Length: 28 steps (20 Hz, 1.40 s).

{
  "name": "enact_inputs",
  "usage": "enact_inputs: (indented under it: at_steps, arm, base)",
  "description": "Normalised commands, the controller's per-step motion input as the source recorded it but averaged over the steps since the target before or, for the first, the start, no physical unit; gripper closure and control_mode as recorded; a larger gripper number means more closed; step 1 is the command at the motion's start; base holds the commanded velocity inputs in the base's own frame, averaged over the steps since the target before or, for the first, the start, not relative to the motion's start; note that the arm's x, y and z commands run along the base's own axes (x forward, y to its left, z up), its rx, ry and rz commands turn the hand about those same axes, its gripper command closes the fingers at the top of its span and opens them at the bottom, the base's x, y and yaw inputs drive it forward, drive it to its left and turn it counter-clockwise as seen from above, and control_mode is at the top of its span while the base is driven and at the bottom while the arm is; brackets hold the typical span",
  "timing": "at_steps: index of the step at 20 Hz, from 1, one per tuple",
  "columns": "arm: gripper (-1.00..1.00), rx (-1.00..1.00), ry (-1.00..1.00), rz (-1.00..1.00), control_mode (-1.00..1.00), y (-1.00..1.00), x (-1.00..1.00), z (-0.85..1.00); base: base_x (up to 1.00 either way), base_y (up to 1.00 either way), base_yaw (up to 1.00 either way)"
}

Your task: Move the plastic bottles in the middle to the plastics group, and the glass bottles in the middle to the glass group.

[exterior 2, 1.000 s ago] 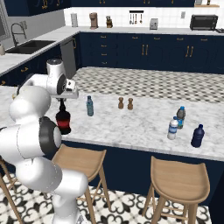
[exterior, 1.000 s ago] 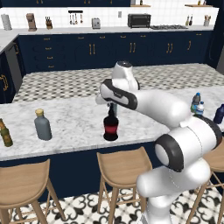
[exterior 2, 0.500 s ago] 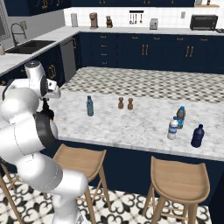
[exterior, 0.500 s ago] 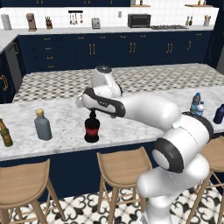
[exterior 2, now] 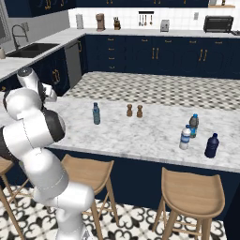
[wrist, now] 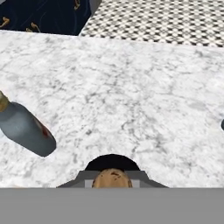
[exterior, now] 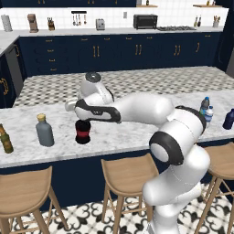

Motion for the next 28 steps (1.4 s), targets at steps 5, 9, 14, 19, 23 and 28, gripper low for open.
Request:
enact_inputs:
  at_steps: [5,9,14,19,23,28]
  arm:
    - [1.0,0.0,-0.03,0.0,-1.0,0.37,0.34,-0.02]
    - [1.0,0.02,0.0,0.0,-1.0,0.34,0.14,0.0]
    - [1.0,0.01,0.0,0.0,-1.0,0.23,0.23,-0.05]
    - [1.0,0.01,0.0,0.0,-1.0,0.17,0.32,-0.16]
    - [1.0,0.08,0.0,0.0,-1.0,0.24,0.25,-0.19]
    - [1.0,0.11,0.0,0.0,-1.0,0.19,0.23,-0.09]
  base:
    - [0.0,0.0,0.0]
    - [0.0,0.0,0.0]
    - [0.0,0.0,0.0]
    - [0.0,0.0,0.0]
    - [0.0,0.0,0.0]
    - [0.0,0.0,0.0]
